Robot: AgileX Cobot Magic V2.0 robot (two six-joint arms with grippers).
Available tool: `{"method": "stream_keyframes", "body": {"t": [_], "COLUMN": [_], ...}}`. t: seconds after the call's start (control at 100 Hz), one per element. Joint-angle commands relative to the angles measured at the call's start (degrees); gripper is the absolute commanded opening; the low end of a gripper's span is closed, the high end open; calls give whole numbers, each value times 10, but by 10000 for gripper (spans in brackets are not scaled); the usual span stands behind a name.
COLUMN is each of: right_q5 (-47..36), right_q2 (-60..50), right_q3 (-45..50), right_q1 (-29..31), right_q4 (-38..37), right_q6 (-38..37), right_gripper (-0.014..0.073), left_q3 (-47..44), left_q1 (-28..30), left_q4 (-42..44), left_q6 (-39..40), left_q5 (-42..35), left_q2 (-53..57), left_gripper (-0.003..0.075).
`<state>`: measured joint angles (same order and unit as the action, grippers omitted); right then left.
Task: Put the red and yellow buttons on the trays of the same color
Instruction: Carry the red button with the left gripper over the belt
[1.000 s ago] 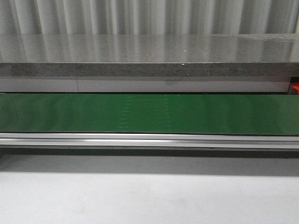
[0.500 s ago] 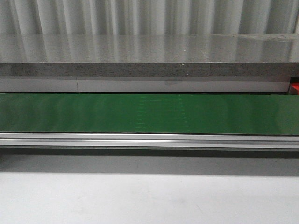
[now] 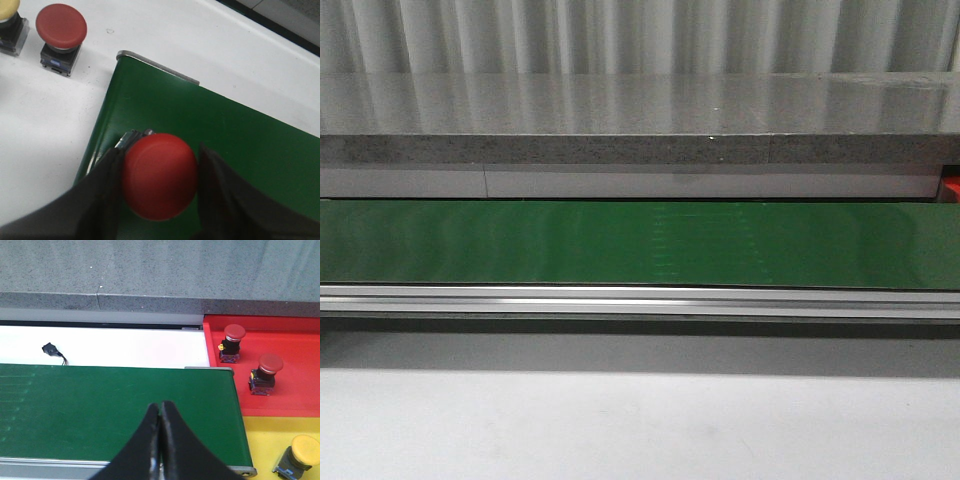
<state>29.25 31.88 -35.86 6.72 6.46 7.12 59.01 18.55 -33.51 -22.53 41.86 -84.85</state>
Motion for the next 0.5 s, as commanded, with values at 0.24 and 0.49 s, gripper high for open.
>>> {"method": "stream_keyframes", "body": {"t": [0.24, 0.49], "right_q5": [-41, -41], "right_q2": [0, 0], "right_q3": [-14, -14], "right_q1": [-2, -2], "right_q4": [-1, -1], "right_q6": [3, 3], "right_gripper": [-68, -68], "left_q3": [13, 16], "left_q1": [-28, -28], "left_q4": [-22, -17], "left_q6": [-5, -25], "left_q5": [-29, -3], "left_q2": [-17, -17], "left_gripper": [-20, 179]}}
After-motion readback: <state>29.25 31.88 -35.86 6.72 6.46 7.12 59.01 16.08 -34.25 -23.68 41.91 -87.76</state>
